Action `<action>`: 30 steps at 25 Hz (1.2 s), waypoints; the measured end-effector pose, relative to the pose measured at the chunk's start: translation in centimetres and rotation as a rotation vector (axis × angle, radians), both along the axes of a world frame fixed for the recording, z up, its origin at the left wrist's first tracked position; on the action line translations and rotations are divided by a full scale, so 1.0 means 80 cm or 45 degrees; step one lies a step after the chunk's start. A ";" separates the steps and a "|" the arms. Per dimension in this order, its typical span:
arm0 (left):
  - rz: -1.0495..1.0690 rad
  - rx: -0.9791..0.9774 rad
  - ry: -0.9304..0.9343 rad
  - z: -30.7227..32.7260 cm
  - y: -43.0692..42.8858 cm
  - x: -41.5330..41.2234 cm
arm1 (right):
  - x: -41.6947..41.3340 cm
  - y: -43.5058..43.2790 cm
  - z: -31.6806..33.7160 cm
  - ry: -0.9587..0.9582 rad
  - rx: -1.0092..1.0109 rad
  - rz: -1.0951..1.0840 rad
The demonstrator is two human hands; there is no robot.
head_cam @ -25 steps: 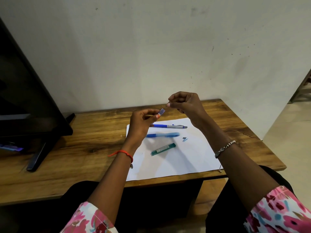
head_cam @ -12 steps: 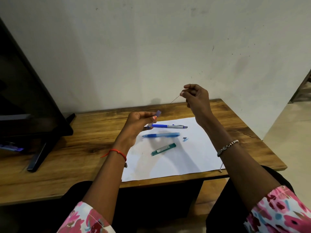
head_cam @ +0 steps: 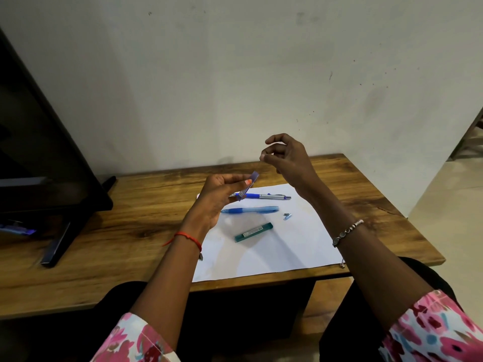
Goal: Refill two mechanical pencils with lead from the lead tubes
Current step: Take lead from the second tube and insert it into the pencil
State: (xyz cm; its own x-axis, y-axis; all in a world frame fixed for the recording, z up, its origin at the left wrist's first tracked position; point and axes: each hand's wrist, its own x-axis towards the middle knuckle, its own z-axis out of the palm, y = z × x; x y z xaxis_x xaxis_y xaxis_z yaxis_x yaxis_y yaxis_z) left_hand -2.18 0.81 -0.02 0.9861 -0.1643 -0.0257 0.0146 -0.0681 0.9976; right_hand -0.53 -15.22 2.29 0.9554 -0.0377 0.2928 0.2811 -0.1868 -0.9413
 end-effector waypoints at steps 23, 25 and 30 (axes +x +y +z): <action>0.164 -0.043 -0.016 0.002 0.001 0.000 | 0.011 -0.020 -0.007 0.233 0.132 0.285; 0.168 -0.024 -0.014 0.002 0.000 0.000 | 0.009 -0.020 -0.004 0.215 0.103 0.295; 0.179 -0.015 -0.009 0.003 -0.001 -0.001 | 0.007 -0.018 -0.004 0.214 0.025 0.370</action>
State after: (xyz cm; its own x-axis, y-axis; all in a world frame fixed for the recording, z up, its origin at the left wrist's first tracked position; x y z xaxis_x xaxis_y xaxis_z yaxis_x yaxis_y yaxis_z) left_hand -2.29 0.75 0.25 0.9995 -0.0247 -0.0176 0.0162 -0.0544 0.9984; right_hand 0.02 -16.67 1.98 0.9618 0.2397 0.1319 0.1602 -0.1028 -0.9817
